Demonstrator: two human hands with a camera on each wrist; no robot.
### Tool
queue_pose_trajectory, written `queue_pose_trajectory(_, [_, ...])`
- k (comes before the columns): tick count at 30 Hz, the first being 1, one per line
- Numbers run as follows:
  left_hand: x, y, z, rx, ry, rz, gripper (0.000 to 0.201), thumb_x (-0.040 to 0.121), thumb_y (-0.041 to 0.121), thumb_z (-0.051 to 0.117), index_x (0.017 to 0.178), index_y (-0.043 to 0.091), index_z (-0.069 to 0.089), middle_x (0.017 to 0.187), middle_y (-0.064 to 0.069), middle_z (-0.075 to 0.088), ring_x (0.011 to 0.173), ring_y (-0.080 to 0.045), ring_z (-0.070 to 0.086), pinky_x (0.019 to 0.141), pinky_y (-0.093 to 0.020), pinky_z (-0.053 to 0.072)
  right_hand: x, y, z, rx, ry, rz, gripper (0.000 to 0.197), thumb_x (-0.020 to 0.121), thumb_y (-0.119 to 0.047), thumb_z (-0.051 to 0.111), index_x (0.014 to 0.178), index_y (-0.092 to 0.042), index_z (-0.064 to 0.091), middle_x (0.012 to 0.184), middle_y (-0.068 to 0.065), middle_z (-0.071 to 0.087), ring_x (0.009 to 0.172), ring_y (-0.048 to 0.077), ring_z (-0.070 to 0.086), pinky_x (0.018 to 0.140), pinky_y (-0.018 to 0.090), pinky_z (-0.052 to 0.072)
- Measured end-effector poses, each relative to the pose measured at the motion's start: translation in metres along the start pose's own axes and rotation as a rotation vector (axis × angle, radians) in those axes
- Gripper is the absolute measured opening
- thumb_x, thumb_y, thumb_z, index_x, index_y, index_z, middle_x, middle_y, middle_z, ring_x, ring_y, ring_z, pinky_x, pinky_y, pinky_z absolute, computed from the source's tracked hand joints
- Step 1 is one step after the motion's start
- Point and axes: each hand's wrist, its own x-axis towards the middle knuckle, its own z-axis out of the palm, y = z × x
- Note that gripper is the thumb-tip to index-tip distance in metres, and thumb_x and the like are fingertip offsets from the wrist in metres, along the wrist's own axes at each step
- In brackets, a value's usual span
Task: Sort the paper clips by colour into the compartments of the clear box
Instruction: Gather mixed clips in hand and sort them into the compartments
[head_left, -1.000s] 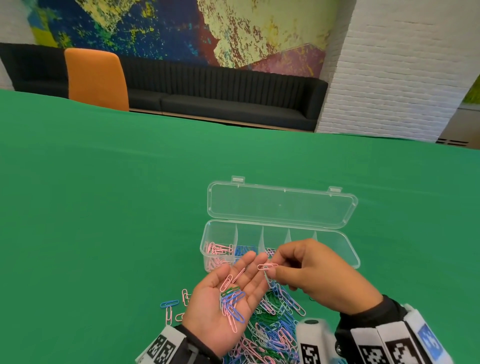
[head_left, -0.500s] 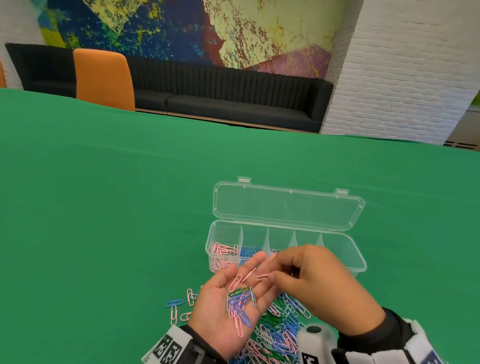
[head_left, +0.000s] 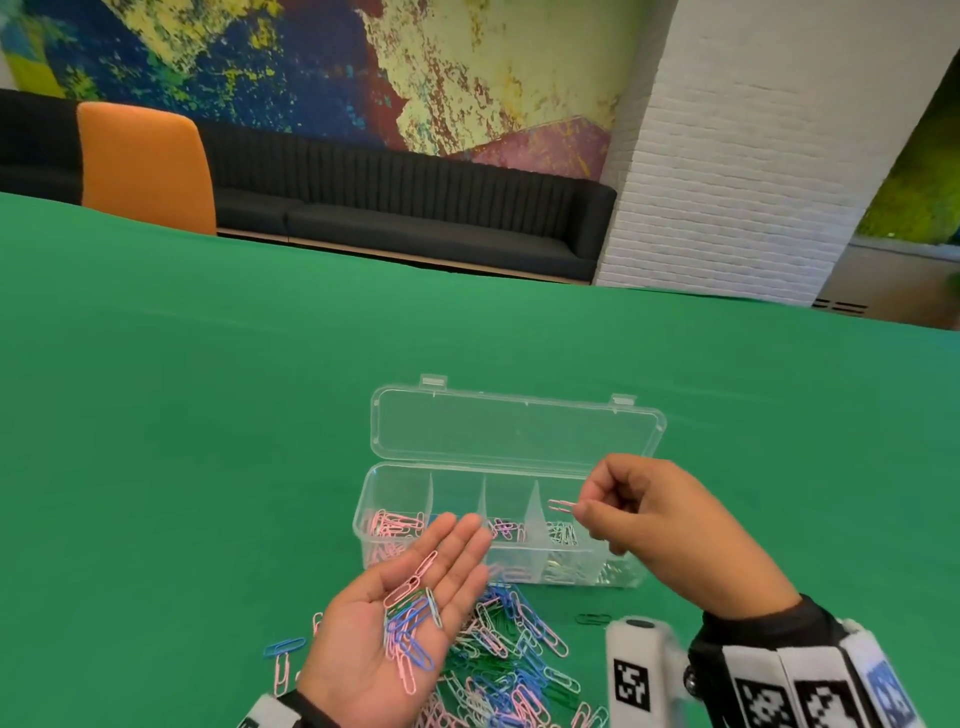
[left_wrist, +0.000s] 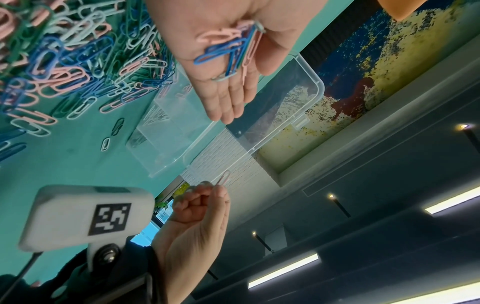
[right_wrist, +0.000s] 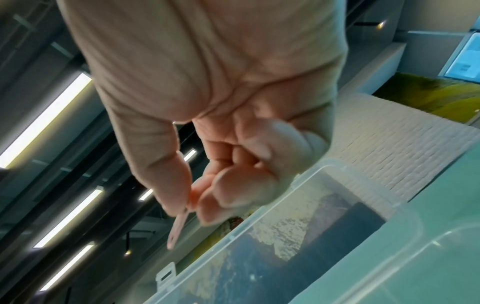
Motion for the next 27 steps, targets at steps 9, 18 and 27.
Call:
queue_pose_trajectory(9, [-0.003, 0.039, -0.008, -0.084, -0.070, 0.189, 0.074, 0.040, -0.008, 0.082, 0.111, -0.011, 0.063, 0.127, -0.029, 0.055, 0.112, -0.043, 0.057, 0.078, -0.054, 0.055, 0.008, 0.008, 0.013, 0.013, -0.032, 0.088, 0.018, 0.084, -0.018, 0.064, 0.068, -0.016, 0.057, 0.057, -0.004, 0.059, 0.049, 0.007, 0.050, 0.047, 0.012, 0.038])
queue_pose_trajectory(18, [-0.008, 0.089, -0.006, -0.093, 0.023, 0.449, 0.074, 0.024, -0.002, 0.082, 0.096, -0.014, 0.068, 0.119, -0.031, 0.059, 0.100, -0.045, 0.062, 0.065, -0.054, 0.056, 0.014, -0.015, 0.050, 0.037, -0.149, 0.089, 0.020, 0.087, -0.021, 0.062, 0.069, -0.015, 0.055, 0.057, -0.004, 0.059, 0.046, 0.006, 0.048, 0.044, 0.011, 0.037])
queue_pose_trajectory(27, [-0.004, 0.079, -0.006, -0.060, 0.024, 0.379, 0.082, 0.019, 0.001, 0.090, 0.096, -0.014, 0.068, 0.119, -0.031, 0.059, 0.102, -0.045, 0.062, 0.076, -0.055, 0.054, 0.041, -0.053, 0.081, -0.012, -0.132, -0.018, 0.016, 0.091, -0.032, 0.057, 0.077, -0.023, 0.059, 0.061, -0.006, 0.060, 0.050, 0.005, 0.050, 0.067, 0.027, 0.048])
